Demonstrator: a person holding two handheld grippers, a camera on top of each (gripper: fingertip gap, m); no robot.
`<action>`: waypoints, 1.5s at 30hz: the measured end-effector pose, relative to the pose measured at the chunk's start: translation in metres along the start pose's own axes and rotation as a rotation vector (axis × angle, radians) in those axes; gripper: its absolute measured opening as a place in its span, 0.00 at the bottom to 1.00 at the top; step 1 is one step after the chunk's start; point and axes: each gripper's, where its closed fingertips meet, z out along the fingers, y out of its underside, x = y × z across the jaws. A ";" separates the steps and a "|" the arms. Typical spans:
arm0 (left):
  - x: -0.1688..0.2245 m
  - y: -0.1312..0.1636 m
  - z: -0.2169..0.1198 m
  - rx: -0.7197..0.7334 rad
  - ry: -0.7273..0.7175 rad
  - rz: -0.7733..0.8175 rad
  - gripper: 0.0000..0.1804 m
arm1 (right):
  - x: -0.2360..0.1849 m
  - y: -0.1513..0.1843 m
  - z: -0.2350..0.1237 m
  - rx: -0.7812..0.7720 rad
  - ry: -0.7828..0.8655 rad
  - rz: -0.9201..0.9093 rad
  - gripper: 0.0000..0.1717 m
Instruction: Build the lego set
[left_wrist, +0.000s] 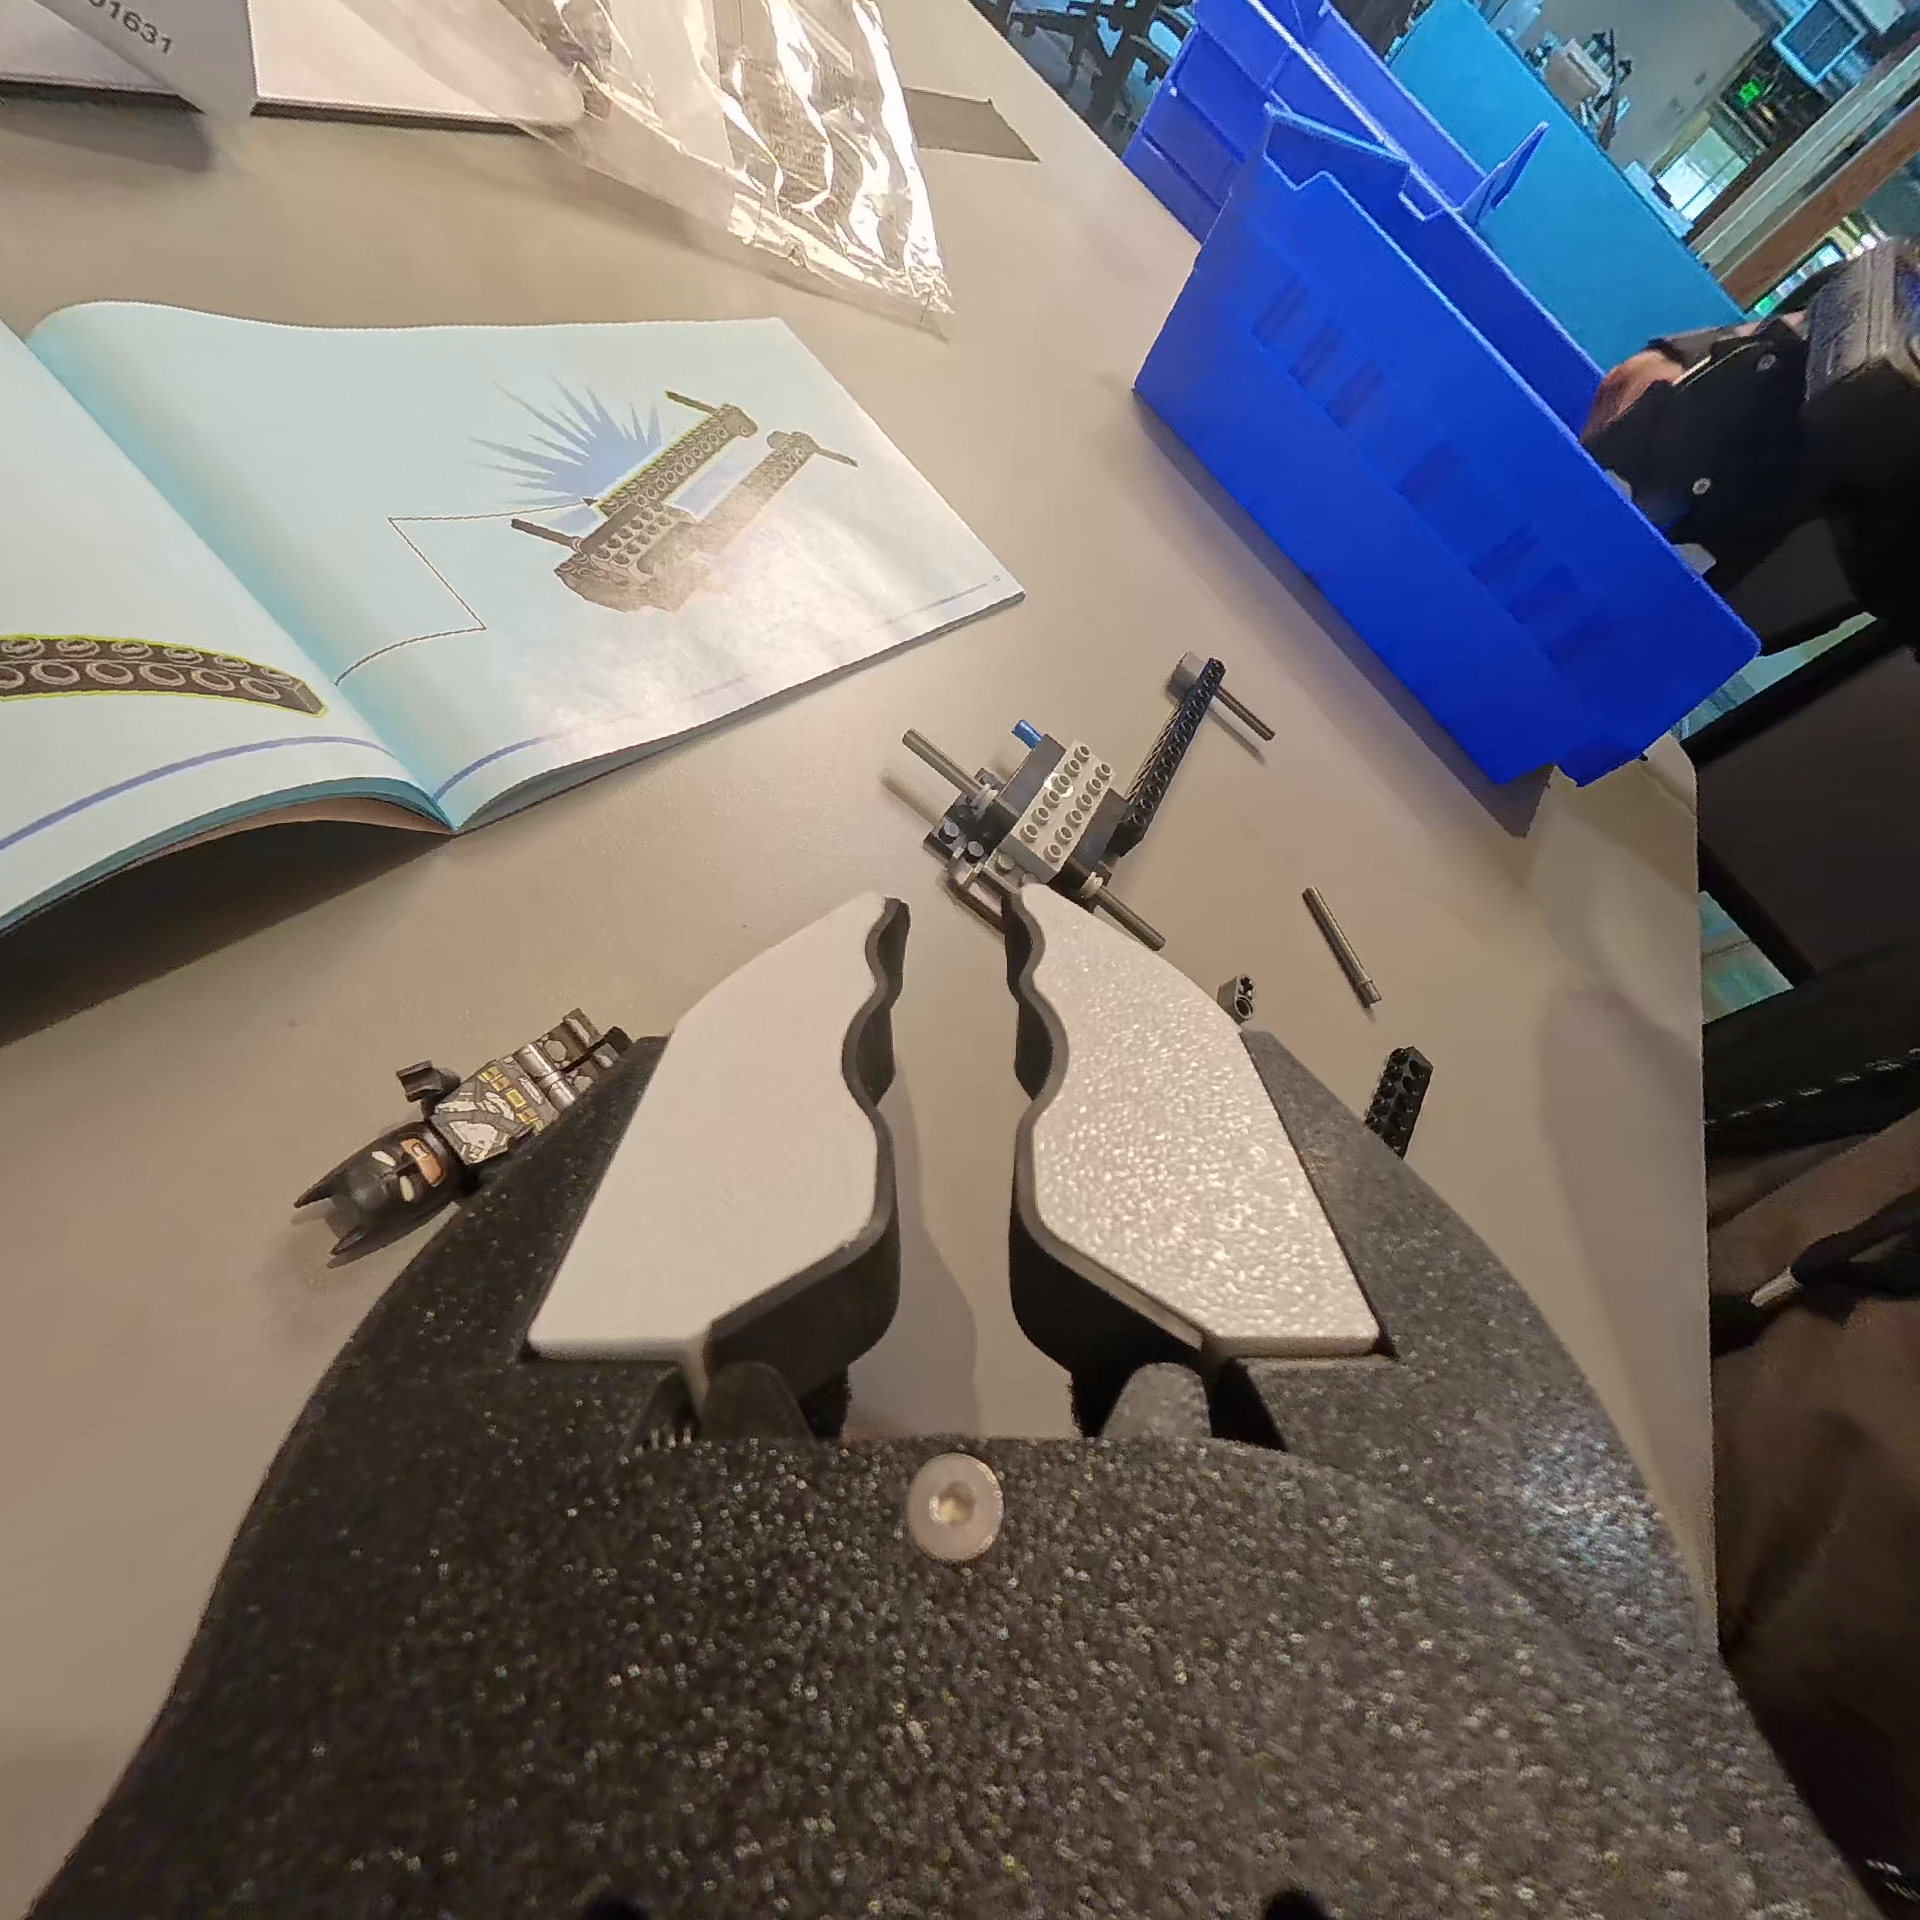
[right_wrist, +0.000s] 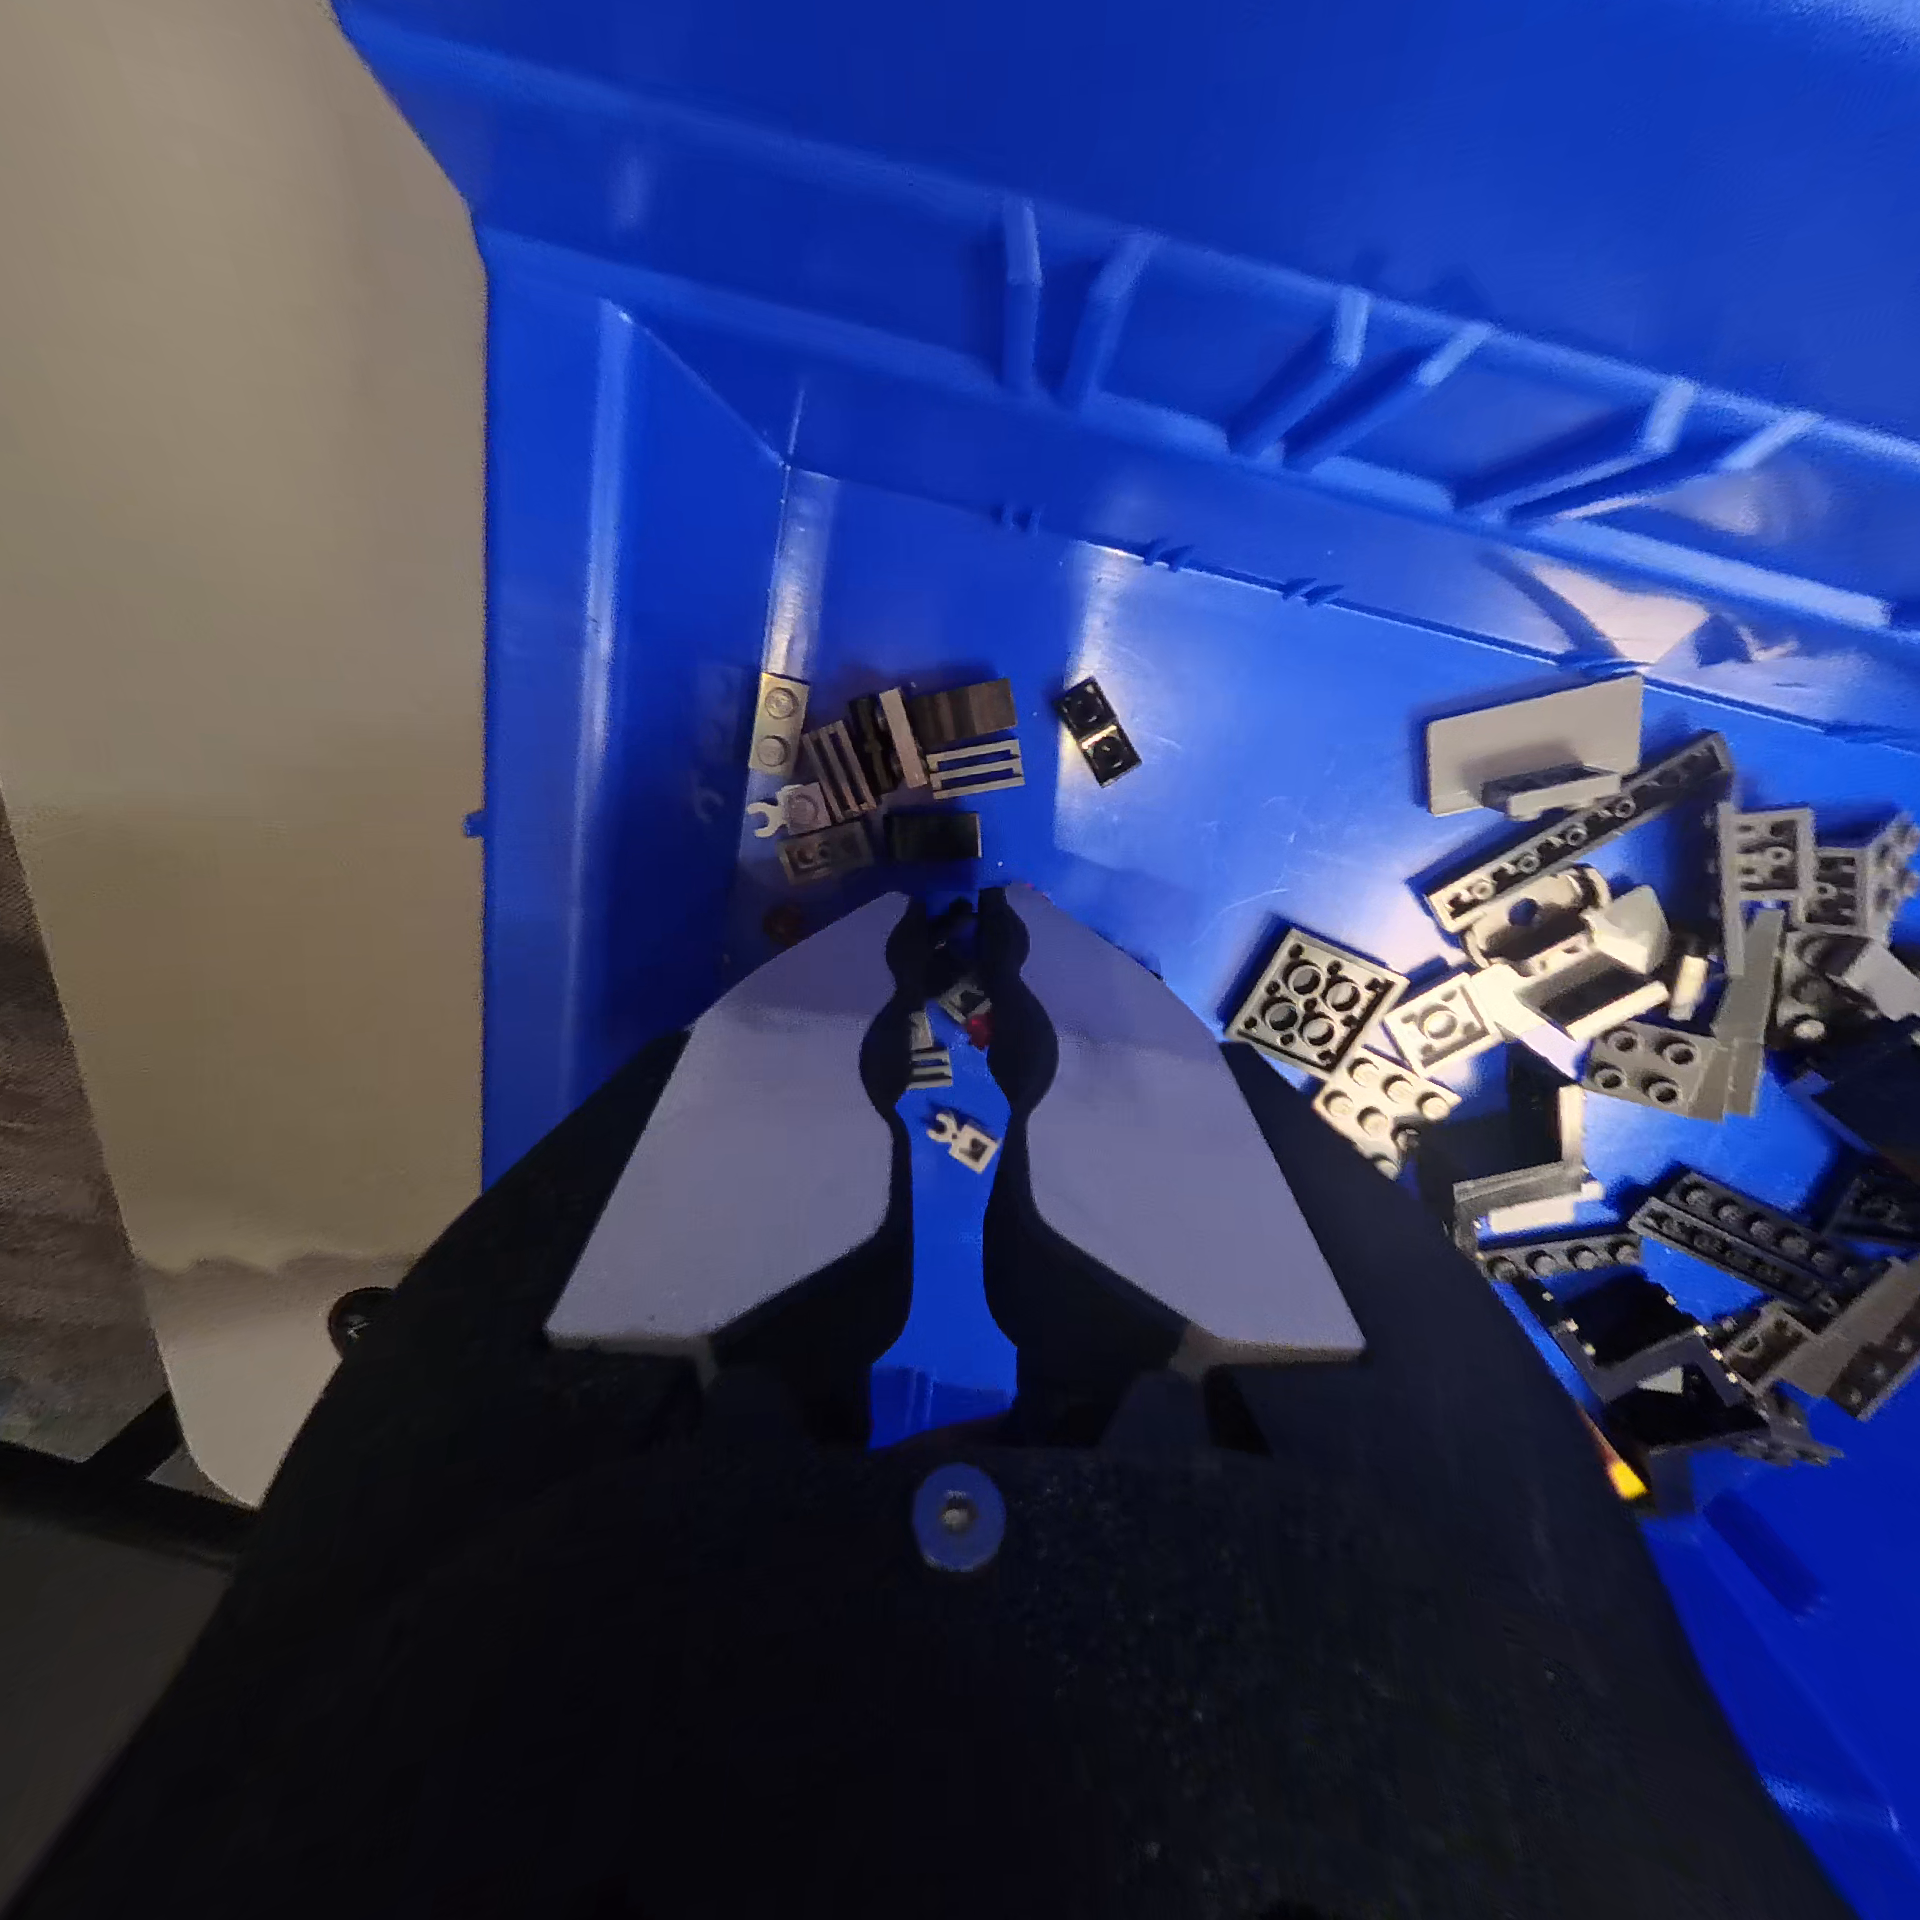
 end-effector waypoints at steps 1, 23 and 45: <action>0.001 0.000 0.000 -0.003 0.006 0.004 0.10 | 0.001 -0.001 -0.003 0.000 0.013 0.008 0.06; -0.003 0.031 -0.040 -0.099 -0.159 0.198 0.11 | 0.039 -0.256 -0.058 0.227 0.348 0.165 0.06; 0.009 0.059 -0.055 -0.147 -0.136 0.199 0.14 | 0.066 -0.348 0.065 0.403 0.230 0.344 0.10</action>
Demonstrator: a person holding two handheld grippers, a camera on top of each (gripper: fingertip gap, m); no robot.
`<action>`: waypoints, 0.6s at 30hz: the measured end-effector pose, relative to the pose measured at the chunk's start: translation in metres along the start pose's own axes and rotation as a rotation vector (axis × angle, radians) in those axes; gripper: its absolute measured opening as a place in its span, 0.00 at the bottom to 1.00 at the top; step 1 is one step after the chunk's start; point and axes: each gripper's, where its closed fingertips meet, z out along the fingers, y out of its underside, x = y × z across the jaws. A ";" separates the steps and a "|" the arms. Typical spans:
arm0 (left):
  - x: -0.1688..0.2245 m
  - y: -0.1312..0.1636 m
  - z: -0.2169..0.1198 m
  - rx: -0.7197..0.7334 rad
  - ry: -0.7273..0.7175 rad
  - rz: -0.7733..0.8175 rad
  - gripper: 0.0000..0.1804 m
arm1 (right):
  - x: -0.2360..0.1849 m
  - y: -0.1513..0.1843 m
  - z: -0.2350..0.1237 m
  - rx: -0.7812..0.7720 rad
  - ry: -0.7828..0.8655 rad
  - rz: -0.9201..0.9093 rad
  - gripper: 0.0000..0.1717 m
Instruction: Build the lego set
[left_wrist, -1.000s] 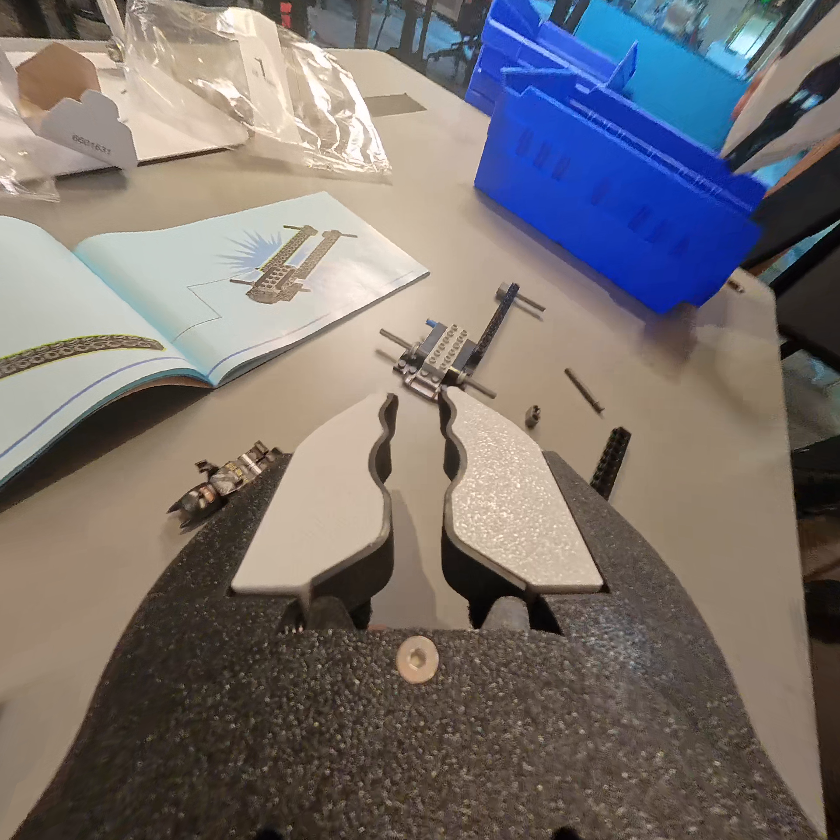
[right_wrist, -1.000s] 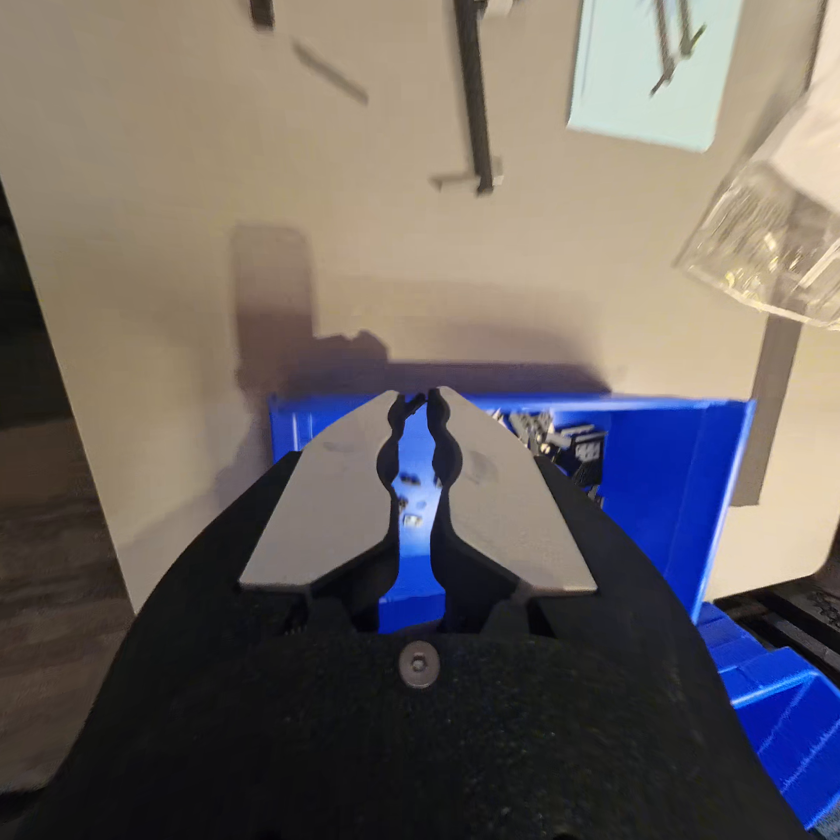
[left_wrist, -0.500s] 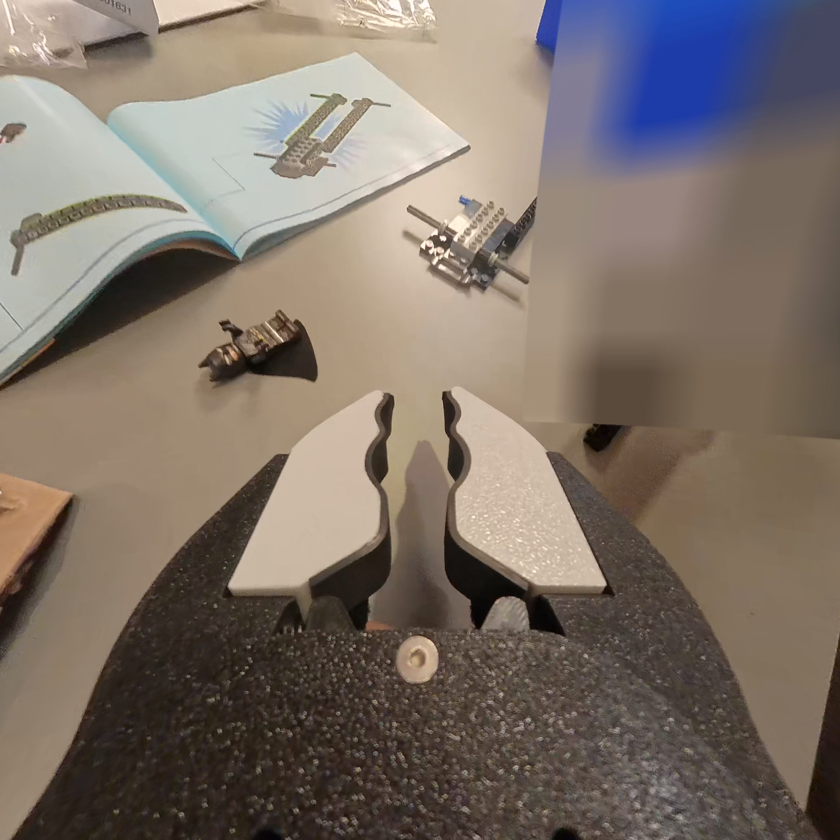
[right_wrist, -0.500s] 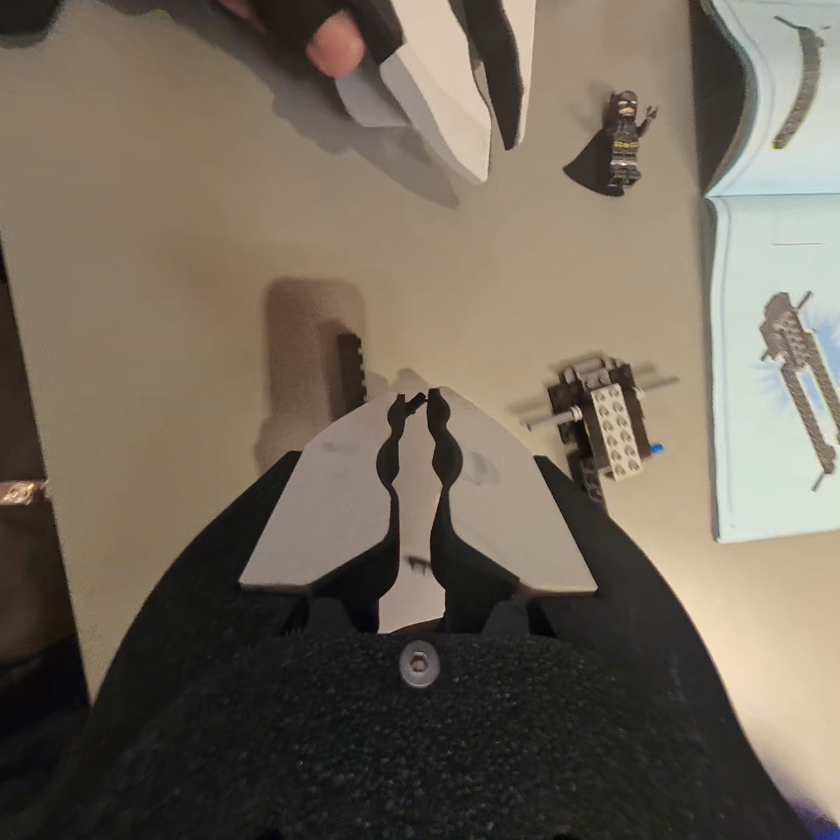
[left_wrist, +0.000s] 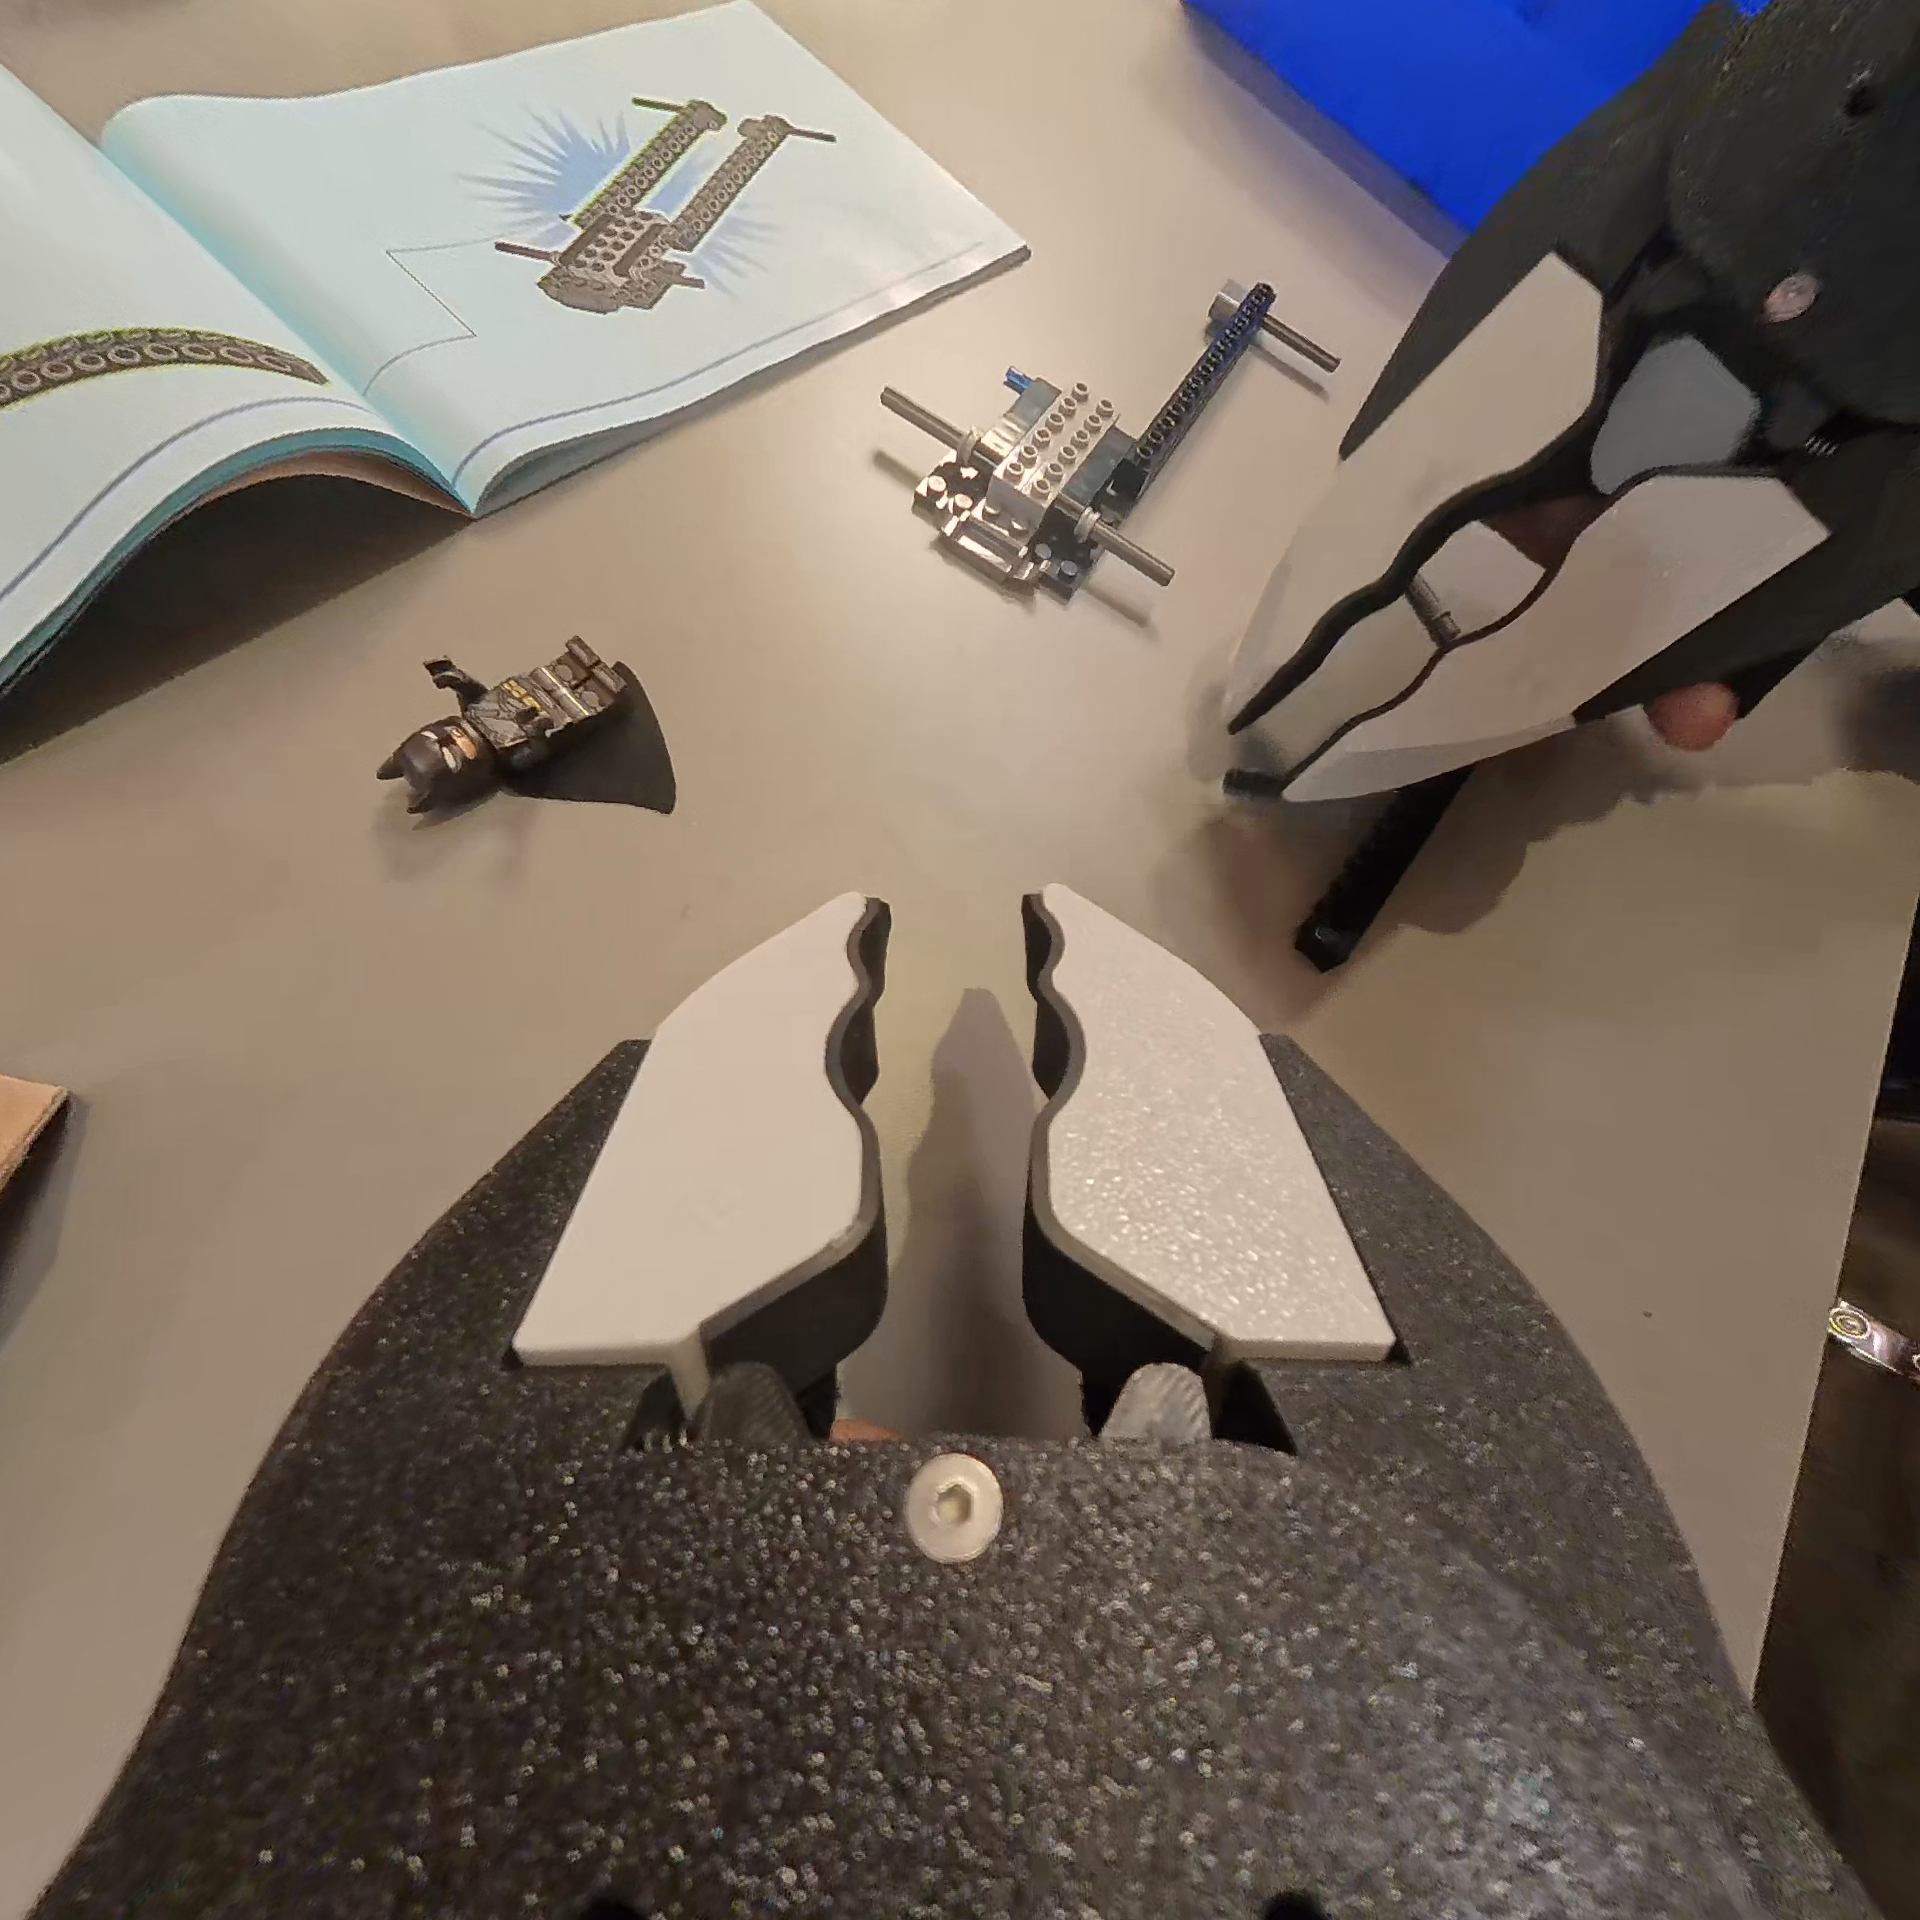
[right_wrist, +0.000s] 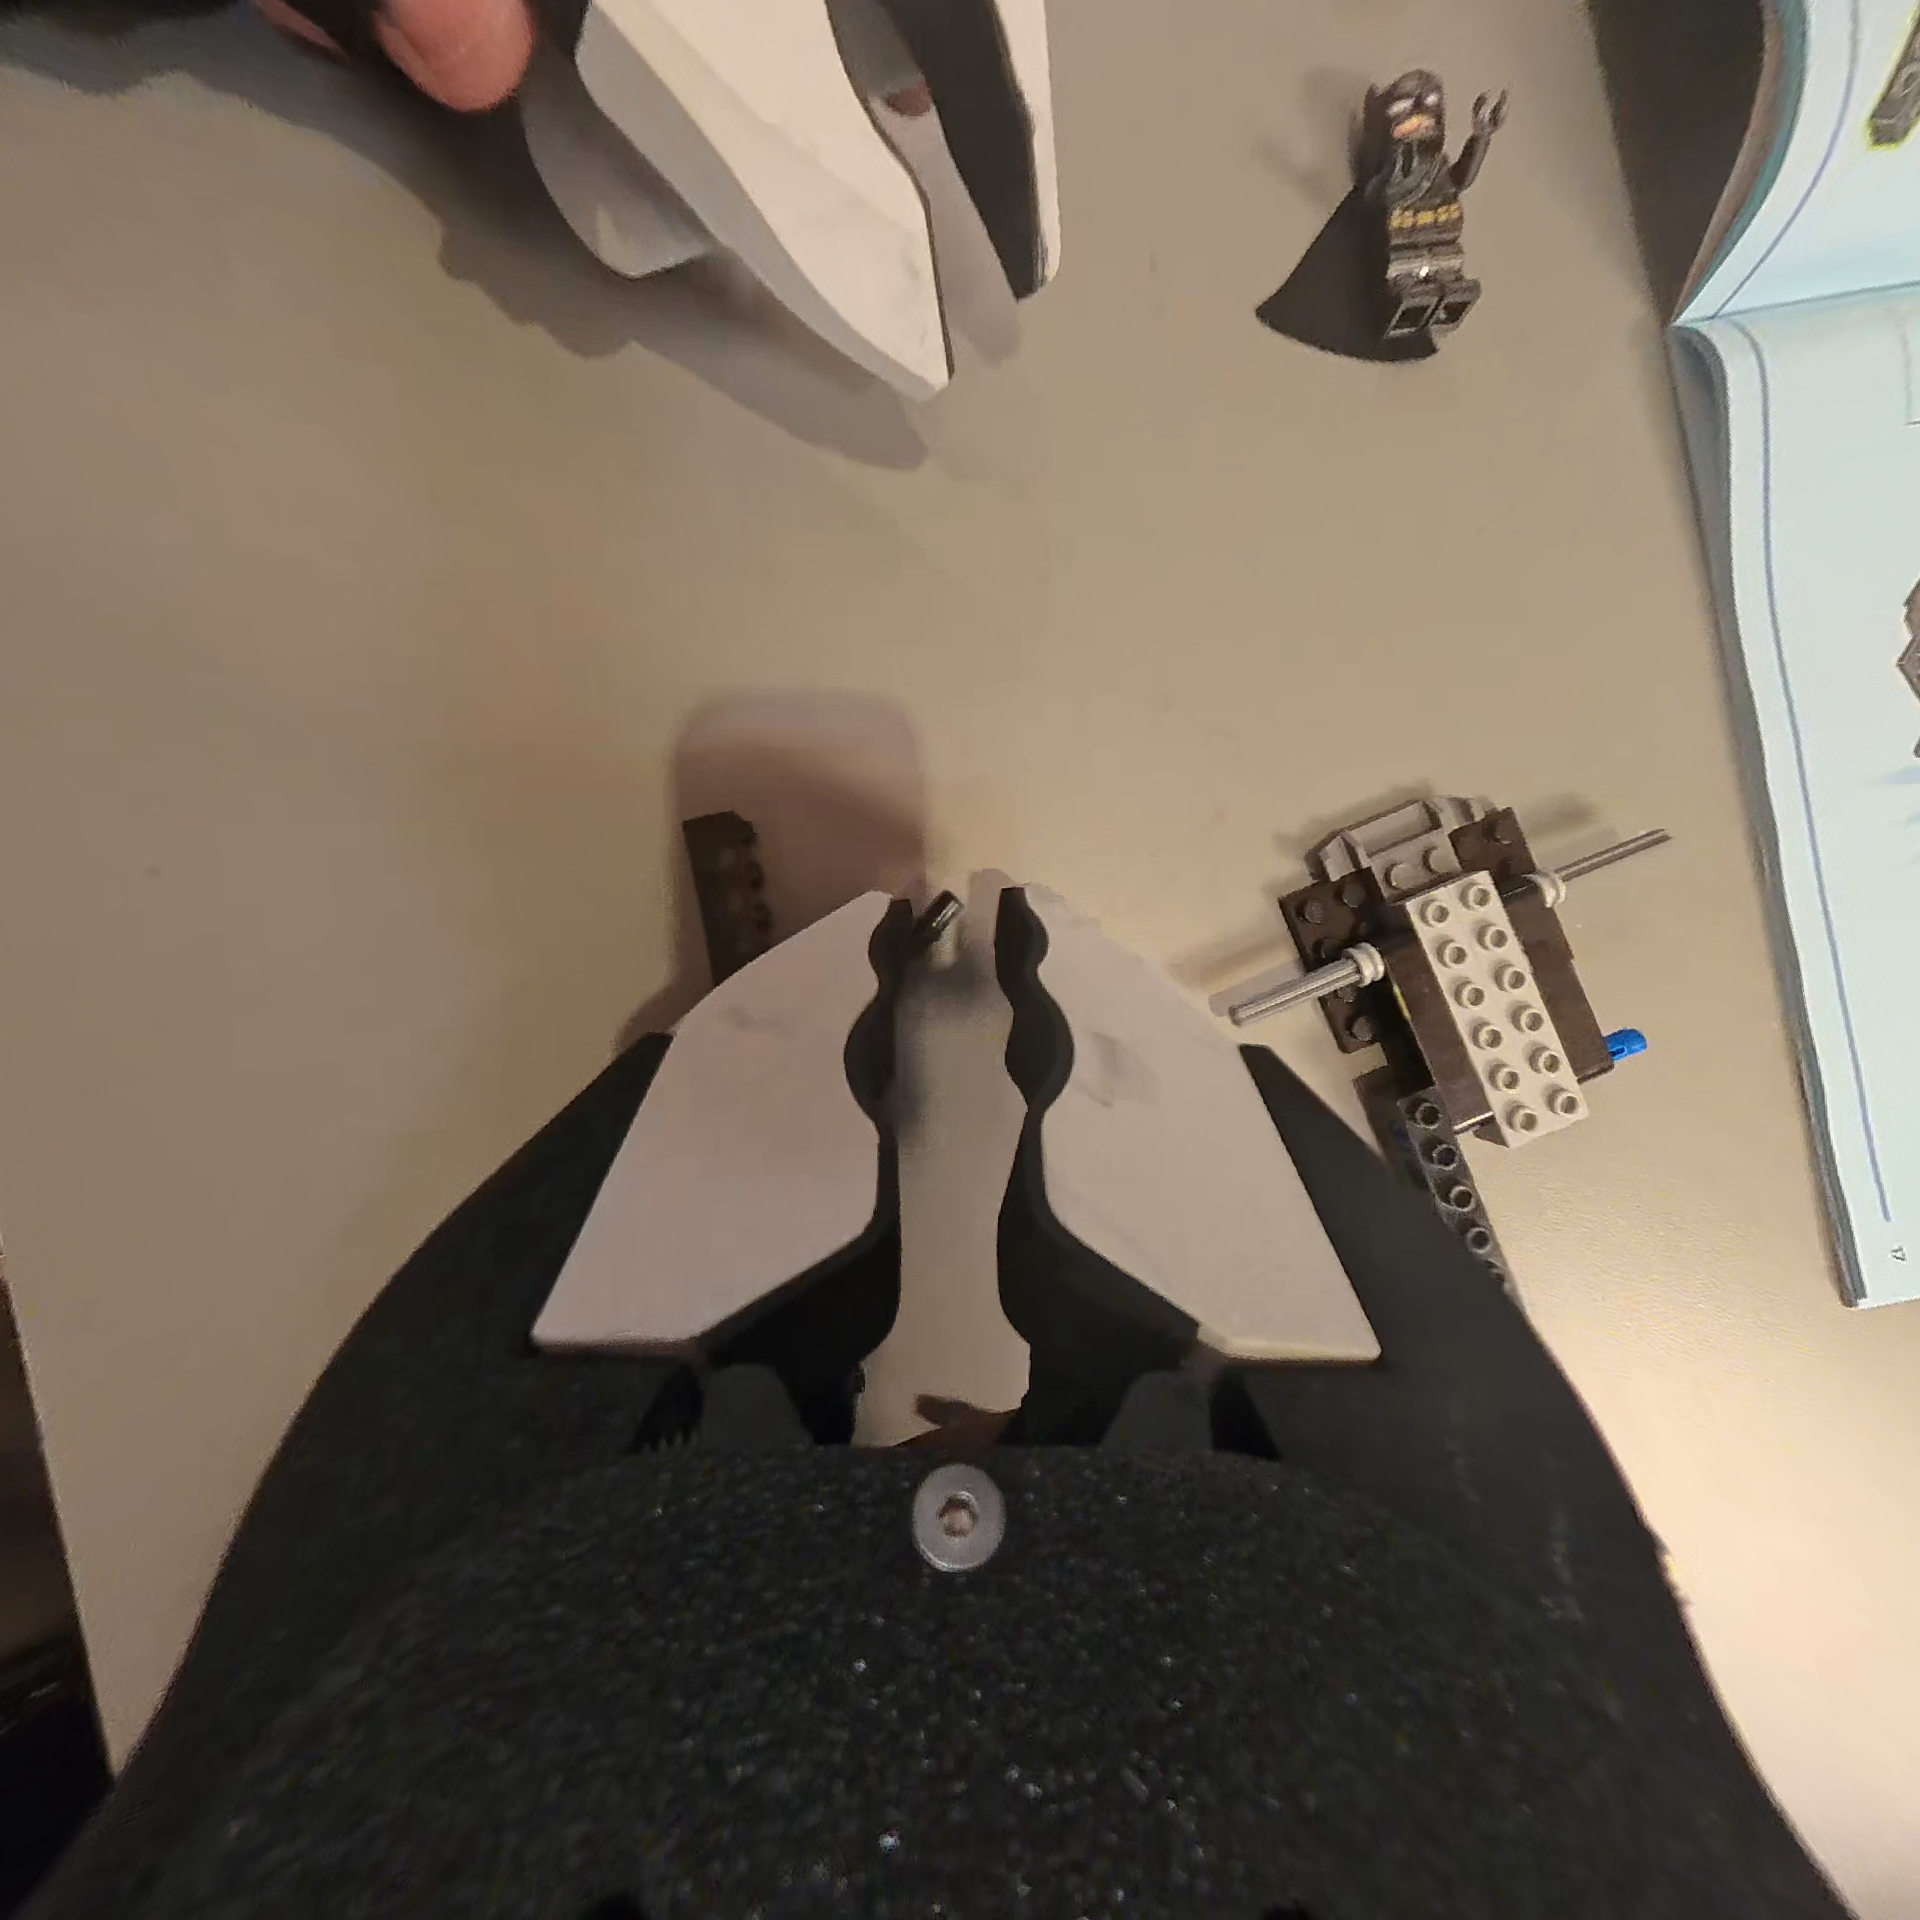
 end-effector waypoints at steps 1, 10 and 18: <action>0.000 0.000 0.000 -0.001 0.004 -0.003 0.14 | 0.001 -0.002 -0.003 0.009 -0.002 -0.002 0.10; -0.001 -0.007 -0.007 0.064 0.062 -0.058 0.14 | 0.002 -0.021 -0.040 -0.074 0.121 -0.147 0.12; -0.015 -0.025 -0.022 0.223 0.080 -0.143 0.14 | -0.037 -0.089 -0.088 -0.322 0.491 -0.656 0.12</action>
